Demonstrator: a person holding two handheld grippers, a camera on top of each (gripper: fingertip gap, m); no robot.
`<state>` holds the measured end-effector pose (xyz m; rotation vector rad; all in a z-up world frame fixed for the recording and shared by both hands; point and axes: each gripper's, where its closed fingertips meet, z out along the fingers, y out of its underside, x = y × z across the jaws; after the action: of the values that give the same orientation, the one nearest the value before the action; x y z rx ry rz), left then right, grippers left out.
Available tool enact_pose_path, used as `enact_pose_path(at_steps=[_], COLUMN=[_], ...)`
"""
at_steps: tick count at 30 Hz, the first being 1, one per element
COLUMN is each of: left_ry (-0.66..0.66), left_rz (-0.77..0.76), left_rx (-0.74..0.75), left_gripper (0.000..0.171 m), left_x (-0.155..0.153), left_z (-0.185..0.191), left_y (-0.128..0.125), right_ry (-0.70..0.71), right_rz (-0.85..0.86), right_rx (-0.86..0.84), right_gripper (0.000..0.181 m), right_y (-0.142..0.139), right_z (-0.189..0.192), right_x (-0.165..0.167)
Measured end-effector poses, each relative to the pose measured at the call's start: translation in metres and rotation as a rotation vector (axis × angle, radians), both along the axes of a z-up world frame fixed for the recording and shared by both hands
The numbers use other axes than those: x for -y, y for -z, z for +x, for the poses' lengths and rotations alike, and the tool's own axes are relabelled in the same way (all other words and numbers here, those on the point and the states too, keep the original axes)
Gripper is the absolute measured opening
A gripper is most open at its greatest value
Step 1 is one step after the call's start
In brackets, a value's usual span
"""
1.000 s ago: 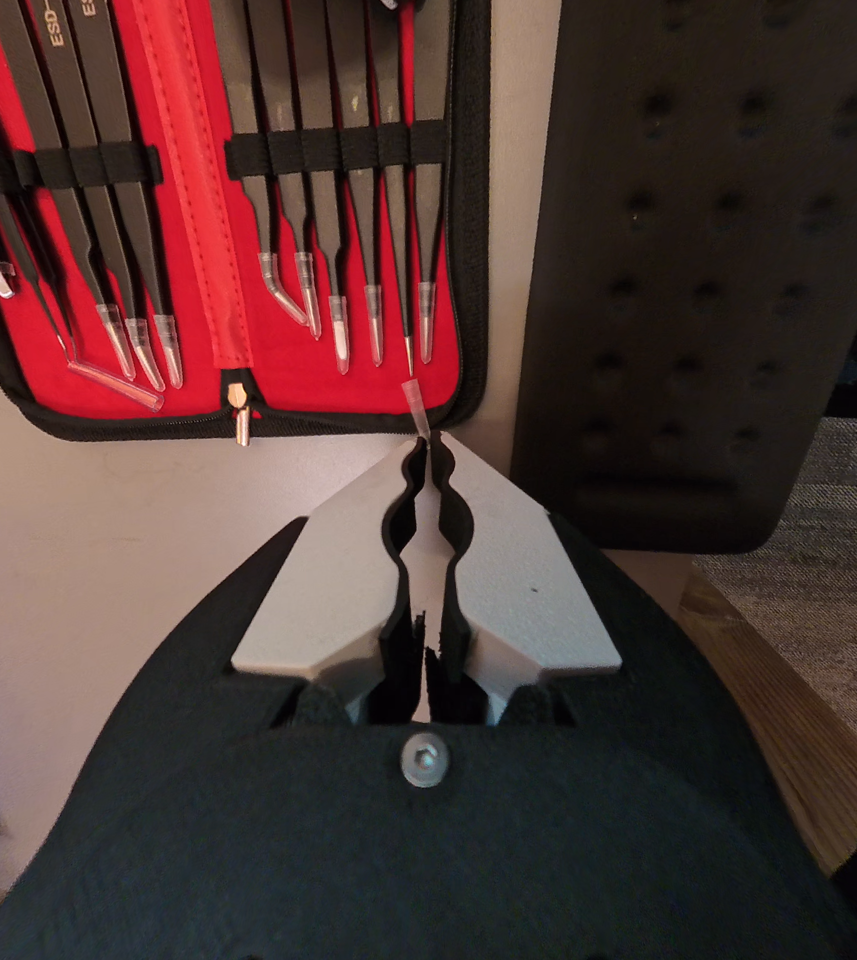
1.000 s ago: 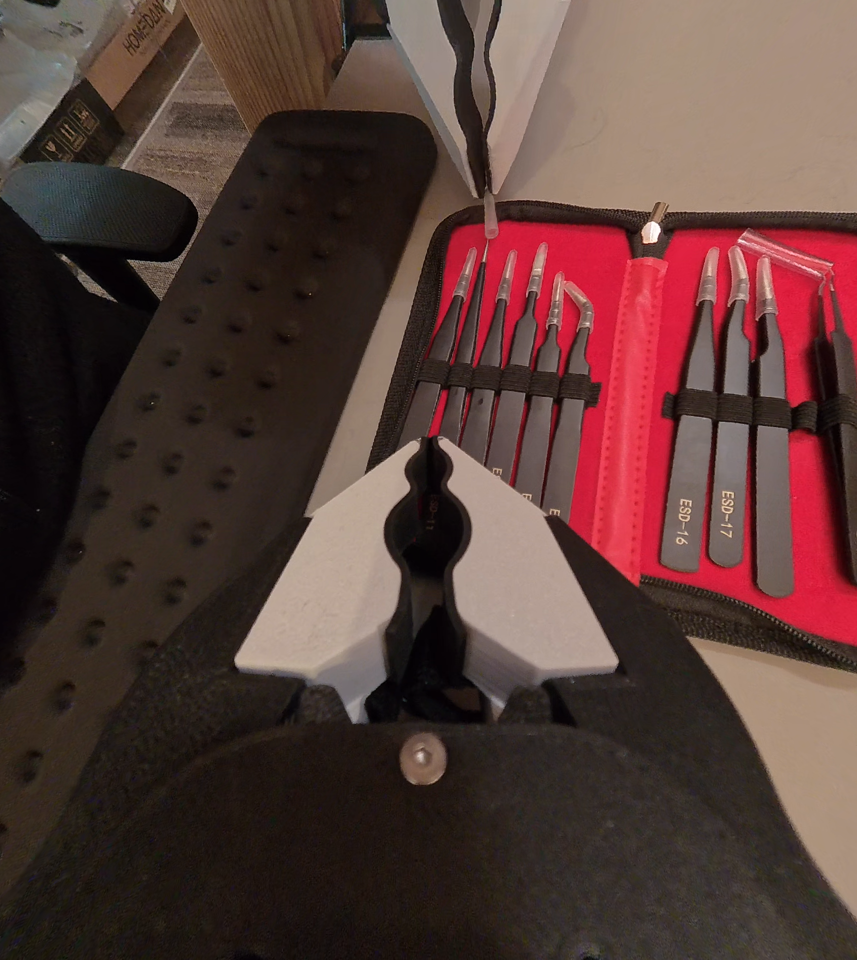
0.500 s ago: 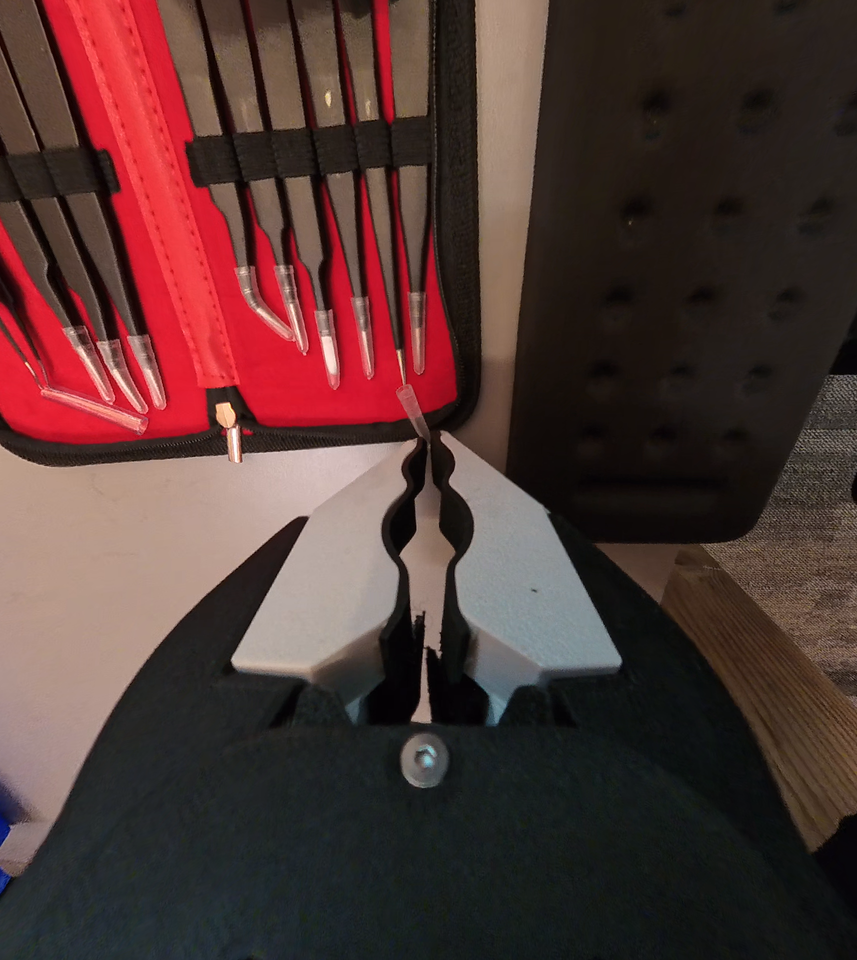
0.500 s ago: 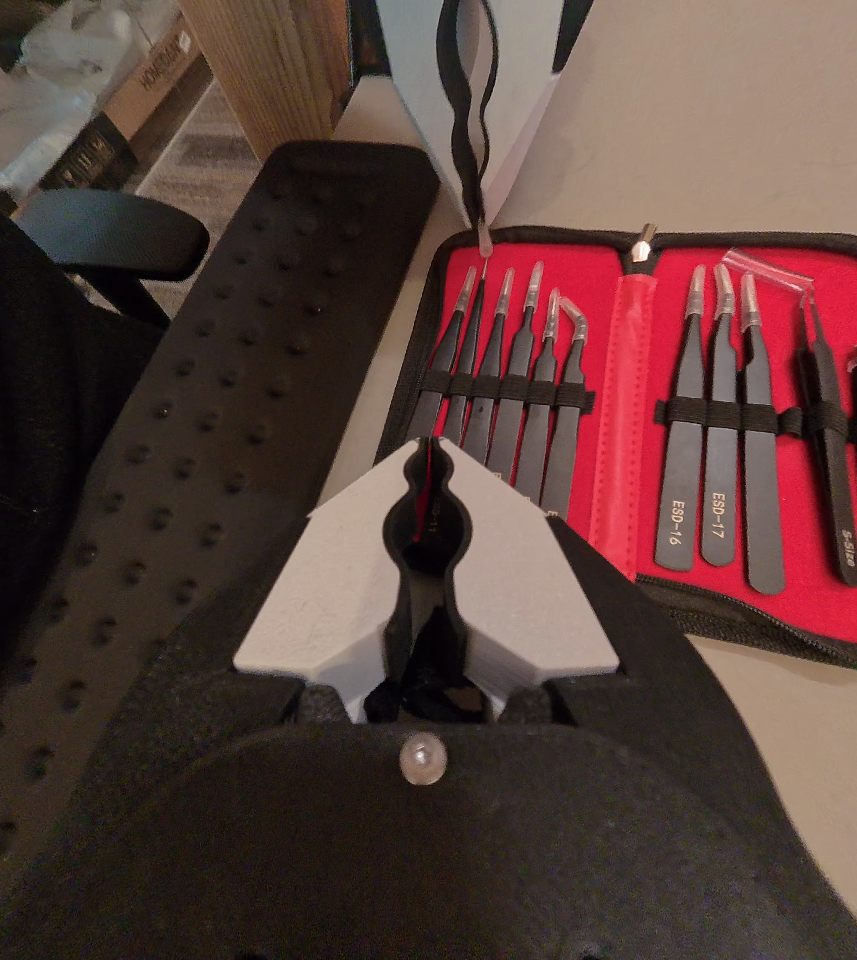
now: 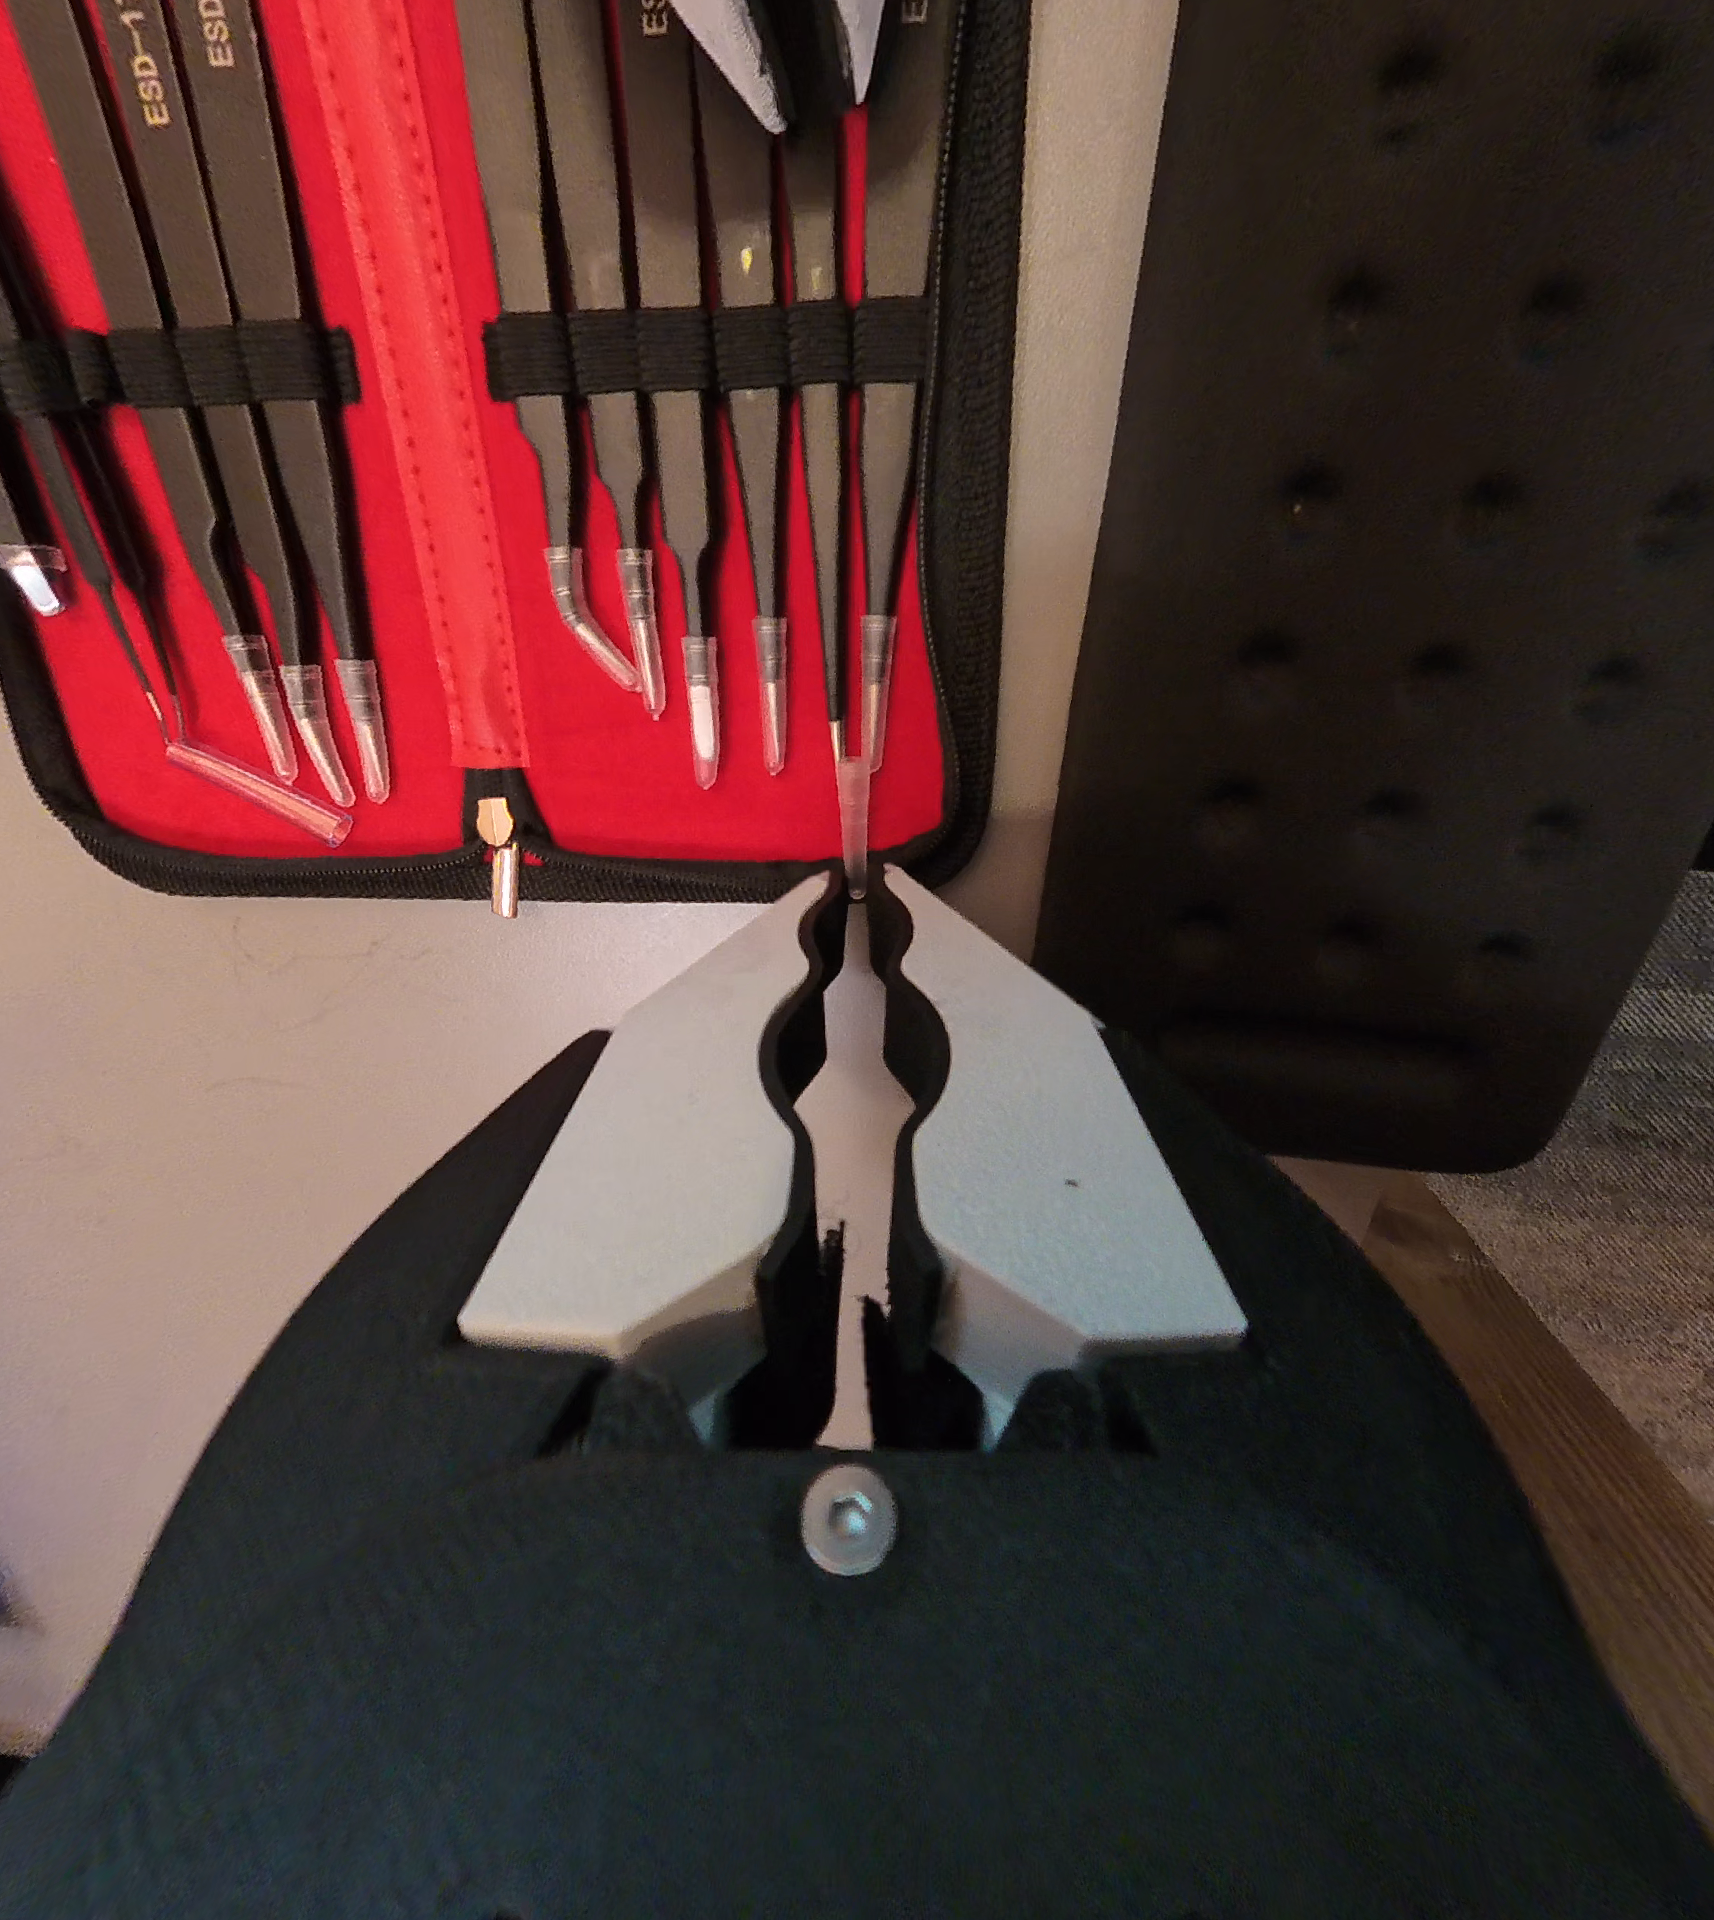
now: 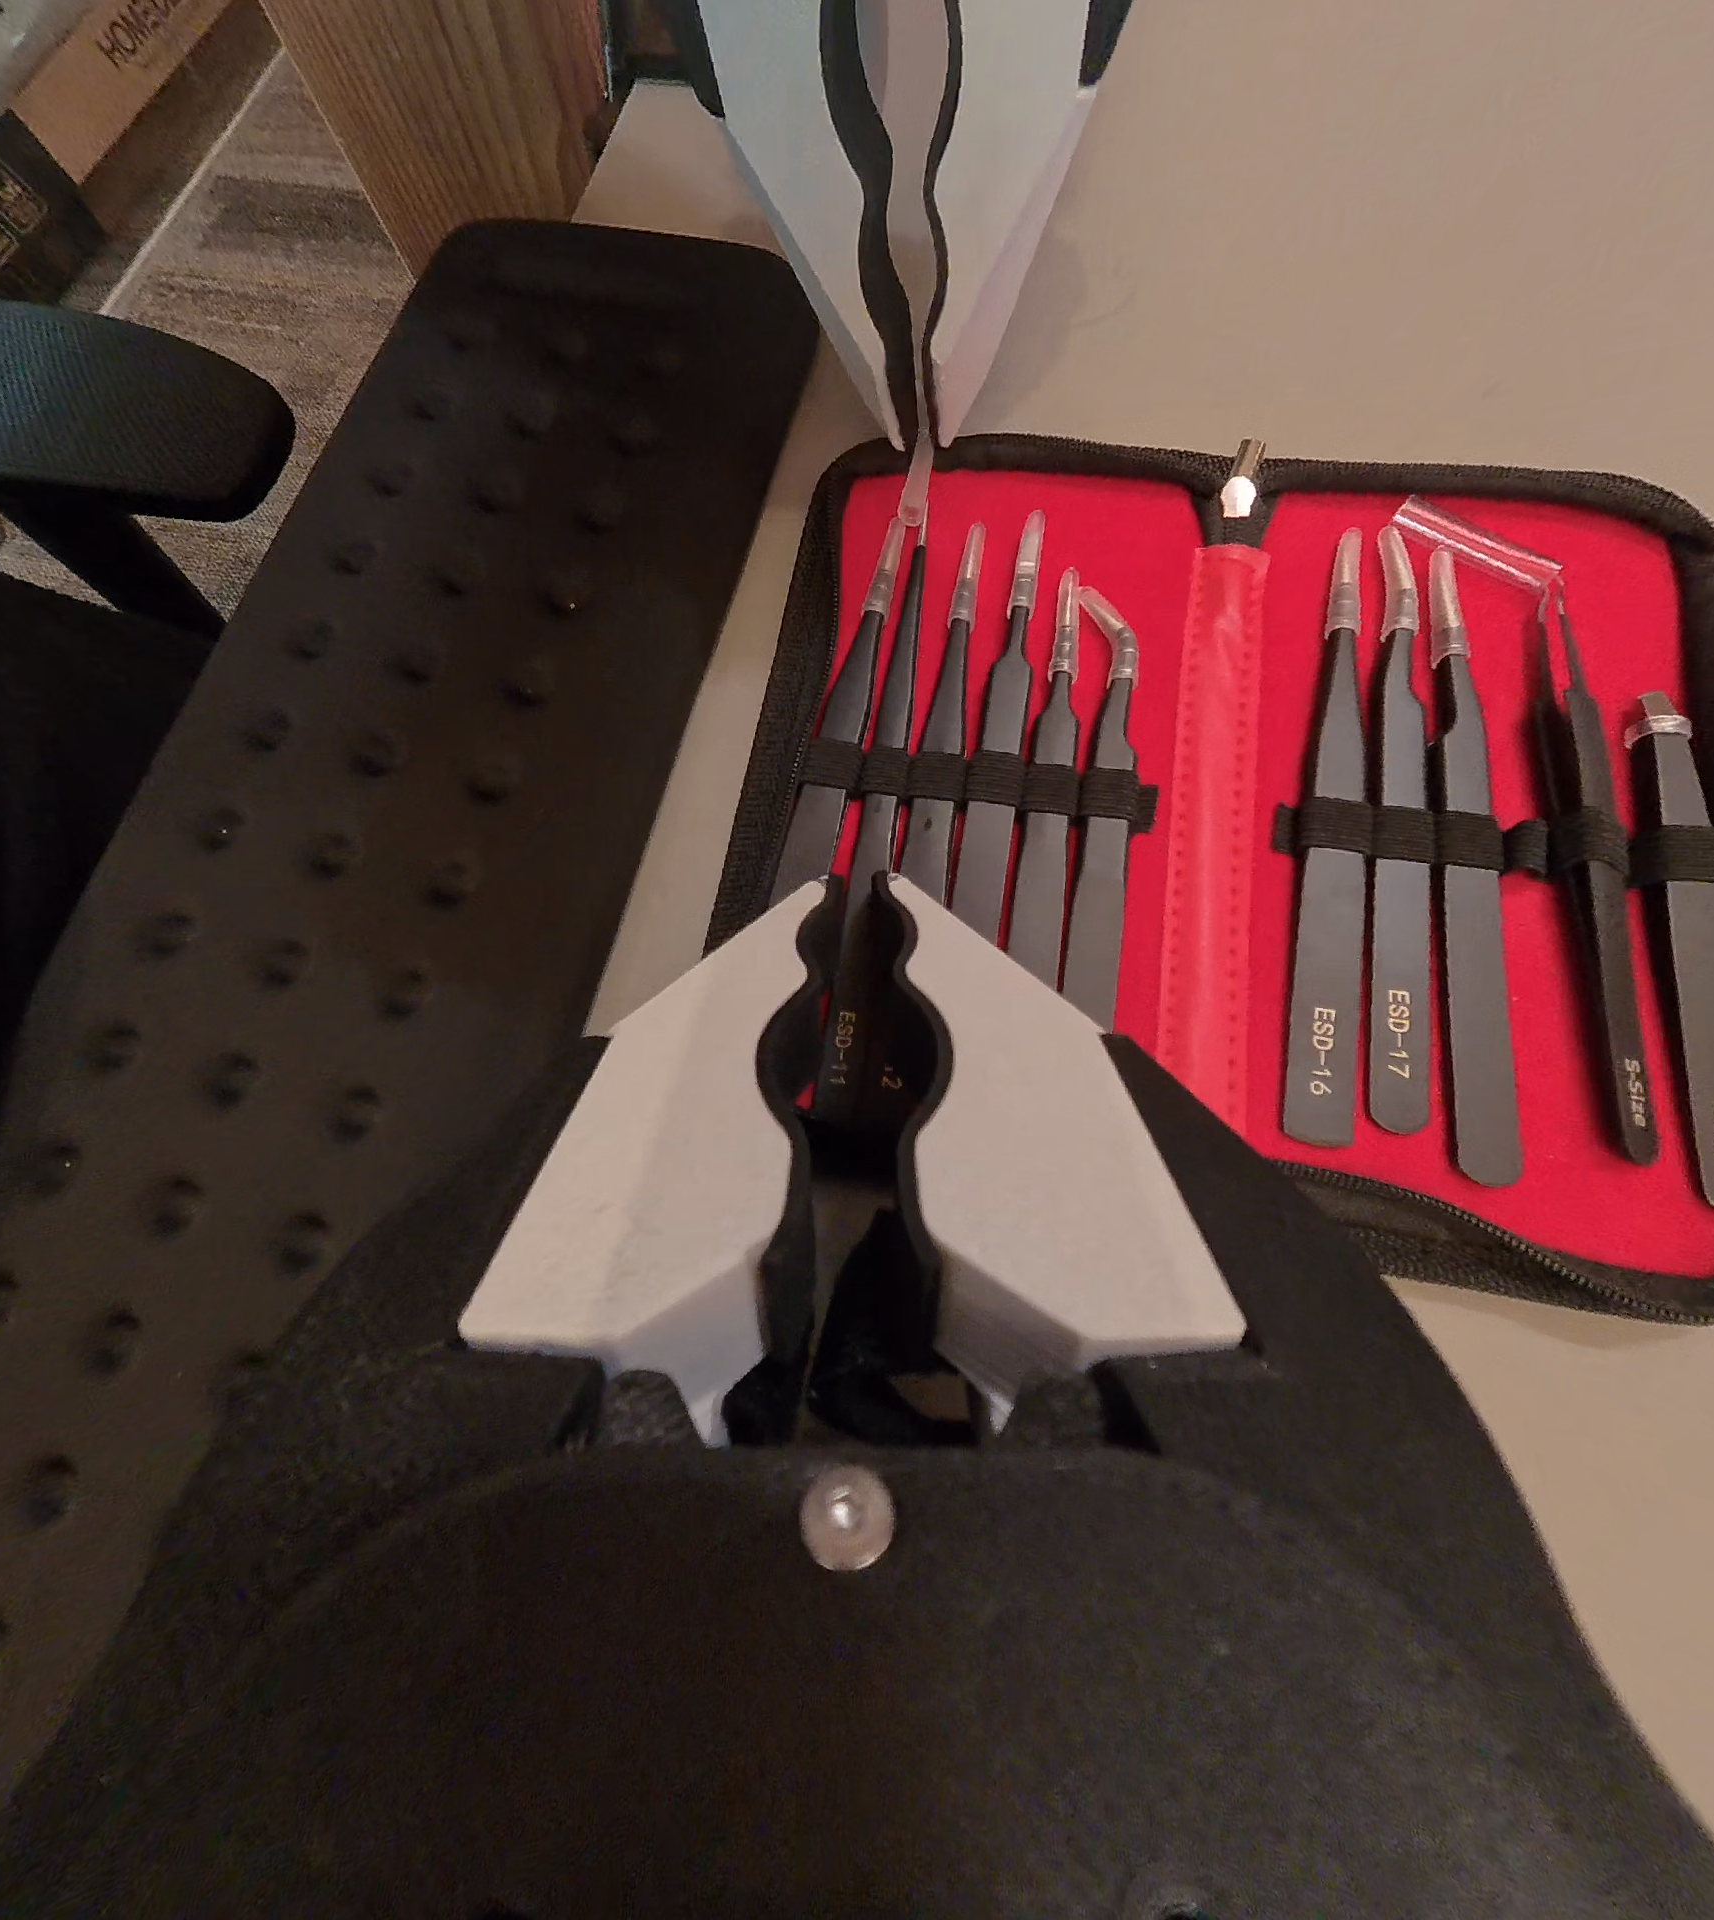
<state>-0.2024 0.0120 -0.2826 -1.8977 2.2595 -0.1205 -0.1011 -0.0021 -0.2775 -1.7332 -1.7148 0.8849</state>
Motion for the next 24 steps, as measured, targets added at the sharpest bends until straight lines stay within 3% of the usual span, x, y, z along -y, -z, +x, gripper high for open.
enact_pose_path(at_steps=[7,14,24], left_ry=[-0.06,-0.06,-0.094], left_rz=[0.055,0.053,0.062], left_rx=[0.099,0.174,0.217], left_gripper=[0.02,0.001,0.002], left_x=[-0.002,0.003,0.002], left_z=[0.007,0.017,0.016], left_y=[-0.002,0.001,-0.005], right_ry=[-0.005,-0.009,-0.014], right_rz=[-0.005,-0.007,-0.009], right_rx=[-0.002,-0.003,-0.003], right_gripper=[0.003,0.002,0.002], right_y=[0.0,0.0,0.001], right_z=[0.0,0.001,0.001], right_x=[0.001,0.001,0.002])
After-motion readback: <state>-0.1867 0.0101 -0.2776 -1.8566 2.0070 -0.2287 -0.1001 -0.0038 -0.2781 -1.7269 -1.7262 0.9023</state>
